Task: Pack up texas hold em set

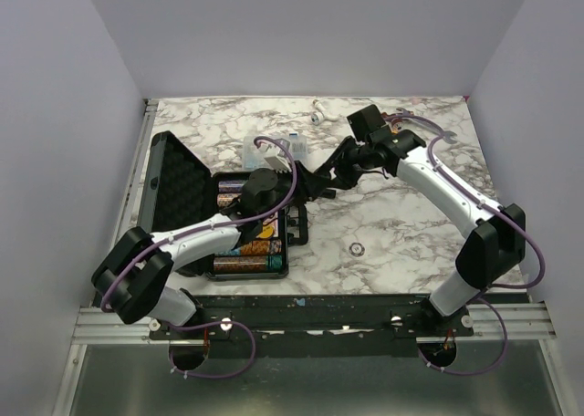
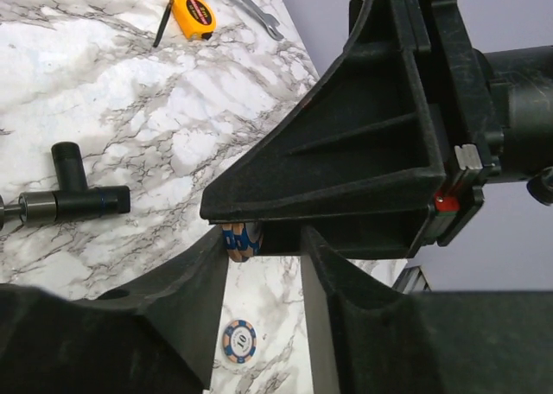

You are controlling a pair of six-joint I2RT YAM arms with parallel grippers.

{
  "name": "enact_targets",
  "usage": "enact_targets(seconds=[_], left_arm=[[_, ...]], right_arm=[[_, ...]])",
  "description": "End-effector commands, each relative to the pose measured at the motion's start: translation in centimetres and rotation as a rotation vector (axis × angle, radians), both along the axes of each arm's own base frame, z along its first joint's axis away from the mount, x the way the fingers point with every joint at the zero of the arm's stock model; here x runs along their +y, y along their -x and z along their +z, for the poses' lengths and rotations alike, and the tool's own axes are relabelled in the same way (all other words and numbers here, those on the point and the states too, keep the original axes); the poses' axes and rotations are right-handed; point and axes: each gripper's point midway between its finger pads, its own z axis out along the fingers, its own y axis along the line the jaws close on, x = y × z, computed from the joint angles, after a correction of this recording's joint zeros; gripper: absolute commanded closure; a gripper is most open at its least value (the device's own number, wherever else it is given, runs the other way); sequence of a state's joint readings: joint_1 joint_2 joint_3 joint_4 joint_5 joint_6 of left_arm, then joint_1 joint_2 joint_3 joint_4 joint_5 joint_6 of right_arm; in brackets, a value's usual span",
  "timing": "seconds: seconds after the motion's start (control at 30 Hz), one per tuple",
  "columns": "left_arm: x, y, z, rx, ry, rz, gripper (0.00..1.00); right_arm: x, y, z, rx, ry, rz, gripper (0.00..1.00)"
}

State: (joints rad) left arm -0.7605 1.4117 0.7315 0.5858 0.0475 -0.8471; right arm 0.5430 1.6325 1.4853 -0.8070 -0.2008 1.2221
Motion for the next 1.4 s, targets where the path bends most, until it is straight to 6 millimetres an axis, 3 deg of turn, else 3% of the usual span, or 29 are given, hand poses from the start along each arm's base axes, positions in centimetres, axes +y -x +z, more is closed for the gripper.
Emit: enact_targets(seconds=[0.0,0.13,0.23,0.27,0.3,0.4,0.43,0.47,0.67,0.87,0.97,1.2,1.37], left_arm=[[-0.1,-1.2,0.4,-0.011,-0.018,0.035,0.67],[0.1,-1.8,0.5,-0.013,-0.029,0.065,0.77],[0.2,-2.1,0.7,-0.033,-0.066,0.07,1.0],[0.3,-2.1,0.7,-0.035,-0.08,0.07,1.0],[0.4,-2.0,0.5,-0.032,-0.096,0.068,1.0],[1.3,-0.9,-0.4,-0.021,-0.15,0.051,1.0],[1.7,-0.2,-0.9,-0.009,-0.176,0.037,1.0],[2.2,0.4,-1.4,0.008,-0.211,0.024,1.0],[6.9,5.7,-4.3,0.171,-0.434,-0.047,1.0],[12.8,11.0,-8.5,0.469,-0.693,-0.075,1.0],[14.3,12.4,-9.5,0.564,-0.767,-0.065,1.0],[13.6,11.7,-11.2,0.617,-0.81,-0.077,1.0],[13.0,11.4,-12.5,0.663,-0.836,-0.092,1.0]], right_arm=[[0.1,0.4,1.4,-0.015,-0.046,-0.001,0.99],[0.0,0.6,1.6,-0.021,-0.051,0.001,0.99],[-0.1,0.7,1.4,-0.042,-0.051,0.017,0.99],[-0.2,0.7,1.3,-0.061,-0.05,0.03,0.99],[-0.1,0.6,1.4,-0.096,-0.053,0.046,0.9],[-1.0,0.3,1.4,-0.222,-0.017,0.084,0.2],[-1.9,-0.1,1.5,-0.28,0.022,0.08,0.03],[-2.7,-0.1,1.1,-0.309,0.059,0.072,0.0],[-9.4,-0.6,1.2,-0.477,0.361,-0.014,0.0],[-12.4,-0.3,1.2,-0.535,0.489,-0.023,0.0],[-12.3,-0.2,0.3,-0.528,0.504,0.013,0.0],[-8.8,0.8,-3.3,-0.457,0.394,0.194,0.0],[-8.7,1.2,-4.1,-0.433,0.385,0.21,0.01]])
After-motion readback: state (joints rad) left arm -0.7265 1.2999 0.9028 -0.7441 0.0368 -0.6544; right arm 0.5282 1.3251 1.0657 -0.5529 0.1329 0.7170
